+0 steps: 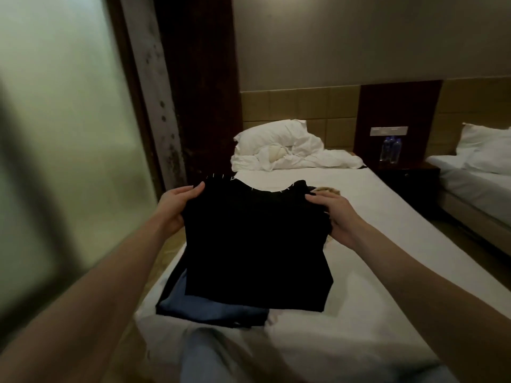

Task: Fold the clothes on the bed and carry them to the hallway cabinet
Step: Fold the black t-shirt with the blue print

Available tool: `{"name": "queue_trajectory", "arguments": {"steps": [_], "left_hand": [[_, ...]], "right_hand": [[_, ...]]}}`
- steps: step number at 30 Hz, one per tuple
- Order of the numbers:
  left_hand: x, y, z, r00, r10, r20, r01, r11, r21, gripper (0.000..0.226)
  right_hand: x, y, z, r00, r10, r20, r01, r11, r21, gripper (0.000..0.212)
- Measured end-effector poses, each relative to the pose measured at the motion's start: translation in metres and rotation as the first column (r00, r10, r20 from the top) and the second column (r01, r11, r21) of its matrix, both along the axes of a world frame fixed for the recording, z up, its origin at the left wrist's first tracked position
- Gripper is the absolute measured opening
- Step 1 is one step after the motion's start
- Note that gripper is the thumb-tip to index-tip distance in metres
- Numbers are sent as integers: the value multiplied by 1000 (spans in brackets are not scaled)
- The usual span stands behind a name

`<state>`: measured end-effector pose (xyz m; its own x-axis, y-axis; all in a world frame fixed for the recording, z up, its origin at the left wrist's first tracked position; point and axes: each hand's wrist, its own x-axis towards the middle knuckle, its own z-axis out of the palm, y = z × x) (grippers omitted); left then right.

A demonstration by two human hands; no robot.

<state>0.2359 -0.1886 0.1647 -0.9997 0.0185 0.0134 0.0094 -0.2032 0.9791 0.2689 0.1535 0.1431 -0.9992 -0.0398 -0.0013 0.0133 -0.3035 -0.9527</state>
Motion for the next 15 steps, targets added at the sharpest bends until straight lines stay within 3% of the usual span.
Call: {"name": "queue_trajectory", "arguments": {"steps": [5, 9, 13, 15], "left_hand": [[-13, -54, -7, 997, 62, 36, -60, 996, -66, 32], [-52, -82, -33, 966, 253, 57, -245, 962, -123, 33], [-104, -86, -79, 917, 396, 41, -364, 876, -317, 17], [-133, -85, -105, 903, 429, 35, -386, 843, -374, 20]], "right_hand": [[-30, -51, -12, 997, 64, 42, -64, 998, -1, 21], [-68, -82, -37, 991, 27, 130, -29, 1000, 9, 6], [-110, -102, -69, 965, -4, 262, 4, 1000, 0, 20], [-138, -106, -88, 947, -29, 320, 21, 999, 30, 24]]}}
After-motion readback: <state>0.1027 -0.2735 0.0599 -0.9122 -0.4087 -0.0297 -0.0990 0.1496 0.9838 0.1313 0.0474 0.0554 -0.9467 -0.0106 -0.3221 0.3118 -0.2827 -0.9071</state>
